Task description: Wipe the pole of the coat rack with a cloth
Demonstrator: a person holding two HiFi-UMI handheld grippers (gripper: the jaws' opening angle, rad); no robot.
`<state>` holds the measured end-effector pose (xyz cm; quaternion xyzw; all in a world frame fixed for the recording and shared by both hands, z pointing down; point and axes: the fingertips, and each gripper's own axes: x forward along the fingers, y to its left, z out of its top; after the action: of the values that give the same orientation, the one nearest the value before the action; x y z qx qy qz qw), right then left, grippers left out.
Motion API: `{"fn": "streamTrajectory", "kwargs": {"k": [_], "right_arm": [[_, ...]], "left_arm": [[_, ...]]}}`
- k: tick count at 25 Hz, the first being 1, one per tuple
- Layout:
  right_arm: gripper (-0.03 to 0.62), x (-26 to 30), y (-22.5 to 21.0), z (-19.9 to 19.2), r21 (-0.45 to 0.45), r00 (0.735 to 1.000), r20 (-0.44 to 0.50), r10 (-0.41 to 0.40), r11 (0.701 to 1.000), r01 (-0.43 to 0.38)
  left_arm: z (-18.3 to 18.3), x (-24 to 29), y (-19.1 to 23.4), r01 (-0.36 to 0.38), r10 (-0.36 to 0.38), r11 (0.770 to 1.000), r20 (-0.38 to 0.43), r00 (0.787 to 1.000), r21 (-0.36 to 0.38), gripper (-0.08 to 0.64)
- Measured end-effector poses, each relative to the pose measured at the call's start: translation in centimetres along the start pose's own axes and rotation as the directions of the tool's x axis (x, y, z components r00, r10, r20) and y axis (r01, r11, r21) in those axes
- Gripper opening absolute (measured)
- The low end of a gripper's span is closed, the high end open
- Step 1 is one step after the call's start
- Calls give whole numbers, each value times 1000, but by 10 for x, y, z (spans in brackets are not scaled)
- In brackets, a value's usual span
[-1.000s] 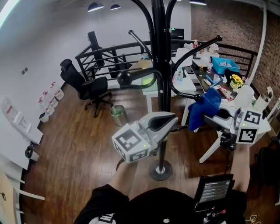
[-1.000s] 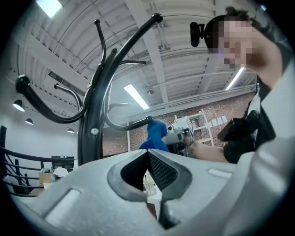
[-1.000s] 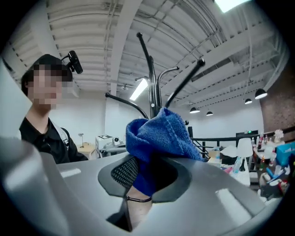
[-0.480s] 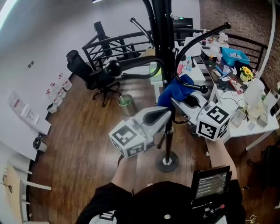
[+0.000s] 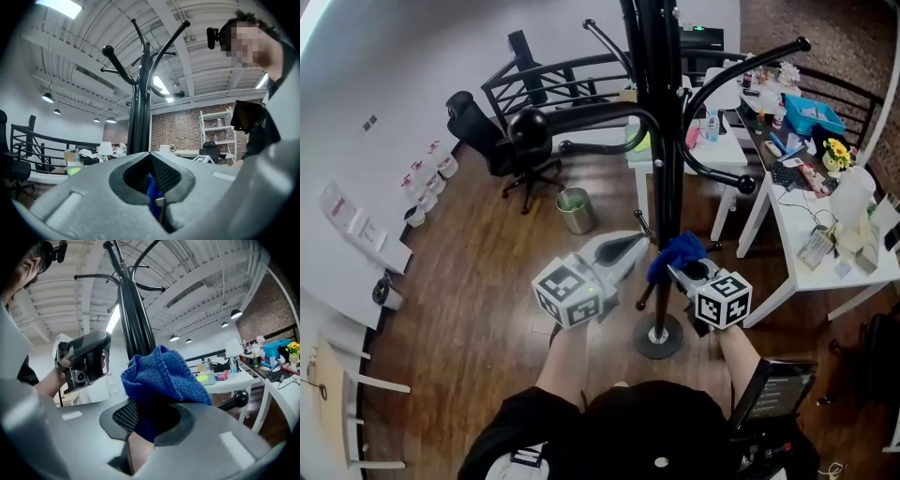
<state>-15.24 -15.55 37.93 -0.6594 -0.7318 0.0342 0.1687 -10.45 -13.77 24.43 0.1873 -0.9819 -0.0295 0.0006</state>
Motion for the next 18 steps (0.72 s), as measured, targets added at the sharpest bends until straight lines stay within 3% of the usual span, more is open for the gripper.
{"fn": "streamTrajectory", "kwargs": {"k": [7, 10, 14, 18], "right_arm": [[69, 10, -18, -41, -1, 998, -41, -44, 999, 44], [69, 13, -25, -58, 38, 997, -49, -52, 998, 54], [69, -6, -2, 14, 39, 991, 132, -18, 999, 13], [71, -32, 32, 127, -66, 950, 311, 38, 998, -18]], "left_arm": [[-8, -2, -3, 4, -5, 1000, -9, 1000, -13, 2], [-15, -7, 1, -18, 18, 999, -19, 1000, -30, 2], [-16, -17, 5, -52, 51, 998, -21, 998, -29, 2], [-7, -16, 14, -70, 70, 997, -7, 998, -27, 2]]}}
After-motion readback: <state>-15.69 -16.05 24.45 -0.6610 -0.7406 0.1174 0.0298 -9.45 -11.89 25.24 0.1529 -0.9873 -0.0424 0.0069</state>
